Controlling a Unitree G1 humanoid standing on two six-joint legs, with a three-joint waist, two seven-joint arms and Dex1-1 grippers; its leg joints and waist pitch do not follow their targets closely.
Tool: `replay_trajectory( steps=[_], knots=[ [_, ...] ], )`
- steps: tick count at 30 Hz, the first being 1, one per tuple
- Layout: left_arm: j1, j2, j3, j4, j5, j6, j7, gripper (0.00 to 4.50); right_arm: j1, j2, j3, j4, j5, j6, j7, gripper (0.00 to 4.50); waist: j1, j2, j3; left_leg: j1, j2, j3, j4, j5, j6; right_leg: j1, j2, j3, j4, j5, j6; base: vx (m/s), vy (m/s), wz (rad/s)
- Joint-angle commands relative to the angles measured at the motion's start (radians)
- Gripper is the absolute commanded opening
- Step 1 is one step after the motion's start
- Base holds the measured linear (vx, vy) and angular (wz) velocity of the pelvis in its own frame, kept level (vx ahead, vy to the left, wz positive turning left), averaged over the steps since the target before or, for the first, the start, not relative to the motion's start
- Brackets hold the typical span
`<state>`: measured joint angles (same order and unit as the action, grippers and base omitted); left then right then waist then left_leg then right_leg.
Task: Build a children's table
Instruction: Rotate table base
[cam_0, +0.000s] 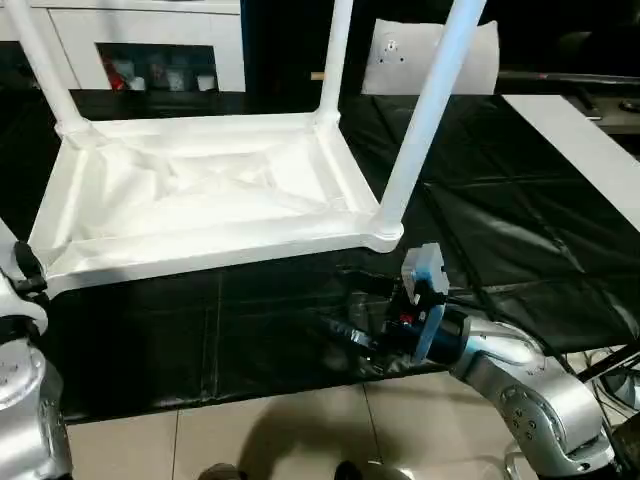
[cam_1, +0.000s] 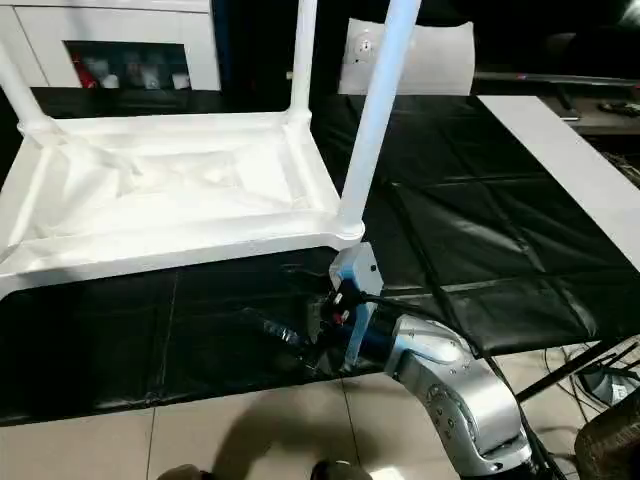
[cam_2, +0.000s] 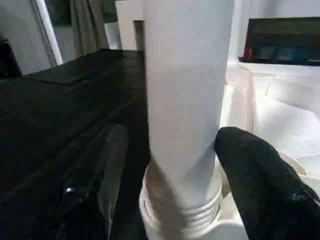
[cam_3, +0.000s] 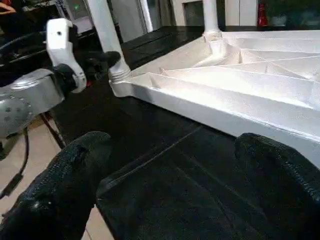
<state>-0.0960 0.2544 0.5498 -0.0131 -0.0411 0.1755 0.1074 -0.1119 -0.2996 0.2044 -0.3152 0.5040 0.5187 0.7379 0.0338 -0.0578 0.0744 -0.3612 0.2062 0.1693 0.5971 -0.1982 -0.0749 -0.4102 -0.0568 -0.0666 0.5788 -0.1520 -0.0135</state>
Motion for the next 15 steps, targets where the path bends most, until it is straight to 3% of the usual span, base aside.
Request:
replay_trajectory(
  steps=[1, 8, 9, 10, 12, 13, 14, 15],
  knots=[
    [-0.039, 0.037, 0.017, 0.075, -0.025, -0.001, -0.041, 3.15, 0.005, -0.007, -0.002, -0.015, -0.002, 0.002, 0.0, 4.5, -0.002, 0.027, -0.057, 0.014, 0.018, -0.011, -0.08, -0.281, 0.012, 0.032, -0.057, 0.044, -0.075, -0.352, -0.087, 0.0, 0.0, 0.0],
    [-0.138, 0.132, 0.035, 0.262, -0.046, -0.008, -0.066, 3.15, 0.01, -0.002, -0.002, -0.017, -0.007, 0.0, -0.016, 4.5, -0.004, 0.03, -0.06, 0.016, 0.023, -0.014, -0.082, -0.284, -0.006, 0.037, -0.062, 0.045, -0.065, -0.304, -0.113, 0.0, 0.0, 0.0],
    [-0.158, 0.152, 0.043, 0.303, -0.061, -0.014, -0.082, 3.15, 0.013, -0.002, -0.001, -0.018, -0.006, -0.001, -0.018, 4.5, -0.001, 0.036, -0.06, 0.017, 0.021, -0.015, -0.083, -0.283, -0.007, 0.037, -0.062, 0.045, -0.065, -0.301, -0.116, 0.0, 0.0, 0.0],
    [-0.163, 0.158, 0.045, 0.315, -0.066, -0.016, -0.088, 3.15, 0.014, -0.002, -0.001, -0.019, -0.006, -0.001, -0.019, 4.5, -0.002, 0.034, -0.06, 0.018, 0.019, -0.014, -0.083, -0.289, -0.006, 0.037, -0.061, 0.045, -0.066, -0.304, -0.115, 0.0, 0.0, 0.0],
    [-0.192, 0.182, 0.057, 0.381, -0.136, 0.004, -0.181, 3.15, 0.021, -0.001, -0.001, -0.02, -0.009, -0.003, -0.022, 4.5, -0.002, 0.032, -0.06, 0.015, 0.02, -0.015, -0.083, -0.283, -0.011, 0.041, -0.065, 0.045, -0.064, -0.302, -0.121, 0.0, 0.0, 0.0],
    [-0.196, 0.187, 0.062, 0.398, -0.18, 0.012, -0.248, 3.15, 0.024, -0.002, -0.002, -0.02, -0.01, -0.004, -0.023, 4.5, 0.0, 0.038, -0.06, 0.02, 0.02, -0.014, -0.084, -0.287, -0.015, 0.037, -0.065, 0.046, -0.064, -0.306, -0.127, 0.0, 0.0, 0.0],
    [-0.184, 0.203, 0.051, 0.413, -0.232, 0.009, -0.378, 3.15, 0.028, -0.002, -0.004, -0.017, -0.013, -0.006, -0.027, 4.5, 0.0, 0.036, -0.06, 0.02, 0.021, -0.013, -0.085, -0.281, -0.019, 0.037, -0.066, 0.047, -0.065, -0.296, -0.134, 0.0, 0.0, 0.0],
    [-0.184, 0.203, 0.051, 0.413, -0.232, 0.009, -0.378, 3.15, 0.028, -0.002, -0.004, -0.017, -0.013, -0.006, -0.027, 4.5, 0.001, 0.038, -0.06, 0.019, 0.023, -0.013, -0.087, -0.281, -0.025, 0.038, -0.066, 0.048, -0.061, -0.278, -0.147, 0.0, 0.0, 0.0]
  ],
)
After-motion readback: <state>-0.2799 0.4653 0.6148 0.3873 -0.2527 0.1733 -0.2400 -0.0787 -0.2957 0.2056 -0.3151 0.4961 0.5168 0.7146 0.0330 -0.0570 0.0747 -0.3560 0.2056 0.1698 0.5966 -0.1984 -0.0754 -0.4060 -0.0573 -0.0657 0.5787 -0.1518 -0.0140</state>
